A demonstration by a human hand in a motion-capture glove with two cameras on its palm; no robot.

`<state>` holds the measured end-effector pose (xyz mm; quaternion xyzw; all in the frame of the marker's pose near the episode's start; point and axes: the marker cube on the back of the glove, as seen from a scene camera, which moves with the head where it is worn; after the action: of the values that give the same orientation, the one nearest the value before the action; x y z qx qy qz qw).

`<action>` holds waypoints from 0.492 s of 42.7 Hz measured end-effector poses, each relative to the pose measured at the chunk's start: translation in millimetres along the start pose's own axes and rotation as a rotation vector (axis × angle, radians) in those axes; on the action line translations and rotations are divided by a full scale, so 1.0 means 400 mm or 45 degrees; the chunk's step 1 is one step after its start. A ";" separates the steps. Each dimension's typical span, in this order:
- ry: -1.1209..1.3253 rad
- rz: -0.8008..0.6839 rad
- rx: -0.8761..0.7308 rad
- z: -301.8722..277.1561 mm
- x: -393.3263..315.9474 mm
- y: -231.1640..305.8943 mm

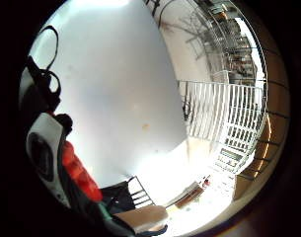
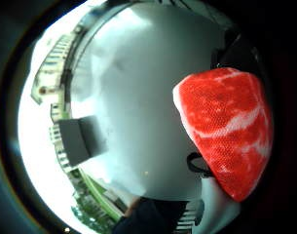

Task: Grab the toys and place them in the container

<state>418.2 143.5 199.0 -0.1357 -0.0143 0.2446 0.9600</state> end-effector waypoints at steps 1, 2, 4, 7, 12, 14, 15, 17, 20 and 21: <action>-0.003 -0.004 0.011 -0.028 -0.013 0.005; -0.004 -0.012 0.029 -0.055 -0.027 0.009; -0.004 -0.032 0.087 -0.109 -0.057 0.020; 0.000 -0.070 0.191 -0.187 -0.104 0.029; -0.009 -0.158 0.305 -0.316 -0.193 0.047; -0.009 -0.207 0.326 -0.365 -0.233 0.061; -0.009 -0.225 0.331 -0.387 -0.250 0.068; -0.016 -0.241 0.338 -0.427 -0.287 0.086; -0.055 -0.265 0.338 -0.487 -0.346 0.114; -0.067 -0.278 0.337 -0.506 -0.364 0.119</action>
<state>286.8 63.5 -3.1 0.0009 -0.0218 0.1421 0.9896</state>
